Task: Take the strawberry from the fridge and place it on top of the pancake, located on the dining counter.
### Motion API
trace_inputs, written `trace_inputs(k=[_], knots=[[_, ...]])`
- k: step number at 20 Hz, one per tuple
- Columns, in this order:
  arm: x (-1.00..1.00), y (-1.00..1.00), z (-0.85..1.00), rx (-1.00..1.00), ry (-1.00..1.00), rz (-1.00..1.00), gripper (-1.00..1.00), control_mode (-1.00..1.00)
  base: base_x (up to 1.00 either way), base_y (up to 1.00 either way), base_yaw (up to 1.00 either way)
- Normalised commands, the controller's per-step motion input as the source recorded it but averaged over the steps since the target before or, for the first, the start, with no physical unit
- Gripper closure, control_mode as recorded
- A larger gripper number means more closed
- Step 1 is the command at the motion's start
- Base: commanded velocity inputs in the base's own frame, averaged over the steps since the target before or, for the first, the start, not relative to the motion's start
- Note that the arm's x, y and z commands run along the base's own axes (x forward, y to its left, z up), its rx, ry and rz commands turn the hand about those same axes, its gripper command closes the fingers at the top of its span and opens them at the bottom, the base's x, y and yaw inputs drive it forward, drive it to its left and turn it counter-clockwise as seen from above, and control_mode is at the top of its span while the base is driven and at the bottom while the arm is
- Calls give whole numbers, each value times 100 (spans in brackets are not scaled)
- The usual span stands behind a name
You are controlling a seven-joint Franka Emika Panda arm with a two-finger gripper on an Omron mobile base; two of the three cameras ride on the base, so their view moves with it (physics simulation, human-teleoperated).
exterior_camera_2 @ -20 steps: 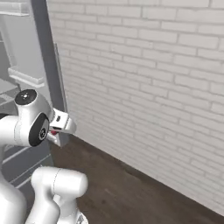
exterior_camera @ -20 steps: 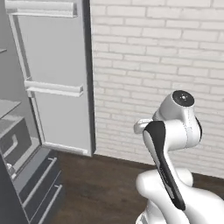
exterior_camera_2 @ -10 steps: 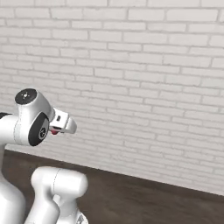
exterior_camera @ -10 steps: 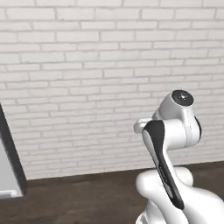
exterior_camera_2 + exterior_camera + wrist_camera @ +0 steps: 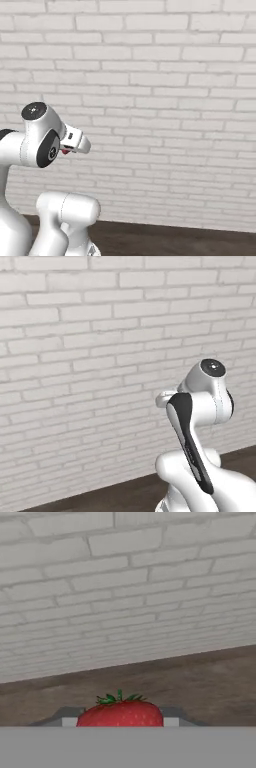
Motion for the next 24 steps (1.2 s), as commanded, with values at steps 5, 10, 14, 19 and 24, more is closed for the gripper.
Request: trace_inputs(k=[5, 10, 14, 19, 24], knots=[[0, 0, 0, 0, 0, 0, 100, 100, 90, -44, -25], [0, 0, 0, 0, 0, 0, 100, 100, 43, -66, -63], [0, 0, 0, 0, 0, 0, 100, 100, 34, -51, -72], [0, 0, 0, 0, 0, 0, 100, 100, 33, -48, -74], [0, 0, 0, 0, 0, 0, 100, 100, 27, -42, -78]])
